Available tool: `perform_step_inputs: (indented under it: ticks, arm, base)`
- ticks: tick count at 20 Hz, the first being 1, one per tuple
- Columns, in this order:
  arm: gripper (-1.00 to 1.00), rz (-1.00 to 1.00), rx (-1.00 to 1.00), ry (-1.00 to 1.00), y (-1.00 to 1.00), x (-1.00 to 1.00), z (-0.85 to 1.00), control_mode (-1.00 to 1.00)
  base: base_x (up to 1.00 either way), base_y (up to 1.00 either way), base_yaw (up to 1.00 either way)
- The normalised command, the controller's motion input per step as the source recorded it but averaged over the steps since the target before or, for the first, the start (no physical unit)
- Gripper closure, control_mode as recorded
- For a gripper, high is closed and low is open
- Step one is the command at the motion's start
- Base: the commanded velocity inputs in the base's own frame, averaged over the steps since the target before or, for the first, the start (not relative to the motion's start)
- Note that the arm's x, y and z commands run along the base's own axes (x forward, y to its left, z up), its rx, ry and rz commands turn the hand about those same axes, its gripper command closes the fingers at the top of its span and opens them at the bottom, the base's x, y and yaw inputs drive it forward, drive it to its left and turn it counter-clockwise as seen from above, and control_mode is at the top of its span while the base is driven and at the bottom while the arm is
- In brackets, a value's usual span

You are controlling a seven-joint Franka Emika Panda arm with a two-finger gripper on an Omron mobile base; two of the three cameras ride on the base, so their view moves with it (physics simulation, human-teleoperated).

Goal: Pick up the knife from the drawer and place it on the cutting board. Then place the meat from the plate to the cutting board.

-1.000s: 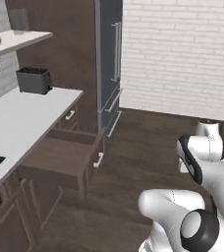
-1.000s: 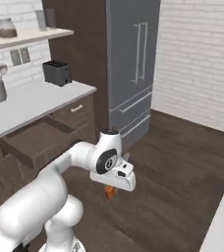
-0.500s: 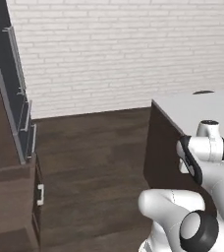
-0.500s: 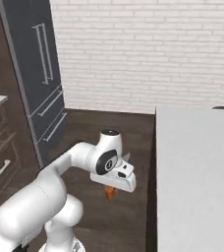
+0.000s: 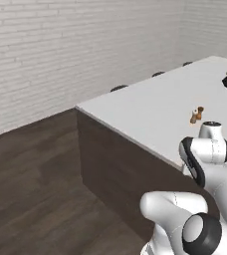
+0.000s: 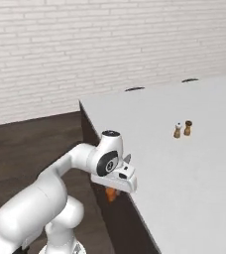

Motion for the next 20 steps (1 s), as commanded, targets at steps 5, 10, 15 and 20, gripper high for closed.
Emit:
perform_step_inputs:
  ticks: [5,10,15,20]
  arm:
    - [1.0,0.0,0.0,0.0,0.0,0.0,0.0,1.0]
    - [1.0,0.0,0.0,0.0,0.0,0.0,0.0,1.0]
    - [1.0,0.0,0.0,0.0,0.0,0.0,0.0,1.0]
    - [1.0,0.0,0.0,0.0,0.0,0.0,0.0,1.0]
  base:
    - [0.03,0.23,-0.78]
    - [0.1,0.14,-0.74]
    - [0.28,0.49,-0.64]
    - [0.44,0.23,-0.47]
